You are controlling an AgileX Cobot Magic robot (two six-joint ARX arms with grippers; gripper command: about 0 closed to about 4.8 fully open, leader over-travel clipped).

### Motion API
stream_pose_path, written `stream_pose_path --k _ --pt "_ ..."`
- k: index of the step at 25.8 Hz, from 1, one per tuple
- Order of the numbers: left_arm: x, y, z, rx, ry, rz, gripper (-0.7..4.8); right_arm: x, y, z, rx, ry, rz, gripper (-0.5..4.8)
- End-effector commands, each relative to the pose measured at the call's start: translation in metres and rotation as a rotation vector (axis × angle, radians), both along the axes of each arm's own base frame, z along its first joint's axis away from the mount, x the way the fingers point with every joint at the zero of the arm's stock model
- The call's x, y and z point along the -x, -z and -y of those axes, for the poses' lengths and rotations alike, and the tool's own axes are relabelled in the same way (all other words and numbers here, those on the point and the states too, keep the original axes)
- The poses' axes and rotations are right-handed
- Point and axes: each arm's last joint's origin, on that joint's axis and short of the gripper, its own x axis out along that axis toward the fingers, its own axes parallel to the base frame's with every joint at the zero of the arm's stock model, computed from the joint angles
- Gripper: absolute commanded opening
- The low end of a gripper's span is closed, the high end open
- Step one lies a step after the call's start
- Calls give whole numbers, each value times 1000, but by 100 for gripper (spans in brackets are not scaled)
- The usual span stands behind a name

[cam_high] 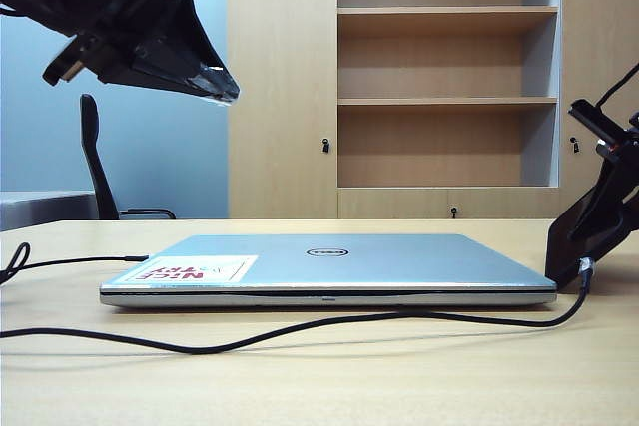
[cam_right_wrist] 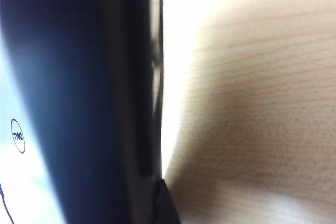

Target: Pick up the charging cable and the phone, plug the charging cable into the charging port on the phone, and finally place them back on the table.

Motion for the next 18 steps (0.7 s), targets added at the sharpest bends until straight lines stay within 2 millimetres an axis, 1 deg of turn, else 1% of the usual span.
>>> stream_pose_path --k 1,5,8,12,13,14,15,18 --pt "0 -4 0 12 5 19 -6 0 1 1 17 2 -7 183" --pt "0 -4 0 12 5 19 -6 3 1 1 14 2 -36 186" --pt "0 -4 0 12 5 20 -6 10 -6 1 49 5 -52 186" --pt "0 -4 0 12 5 20 -6 20 -29 3 140 38 11 186" --pt "0 -4 0 12 5 20 -6 24 -39 3 165 49 47 186" --pt "0 -4 0 12 5 20 -6 26 -44 3 179 54 66 186" --pt "0 -5 0 13 5 22 -6 31 -54 3 188 57 103 186" --pt "0 -7 0 17 5 29 -6 38 -69 2 194 62 158 186"
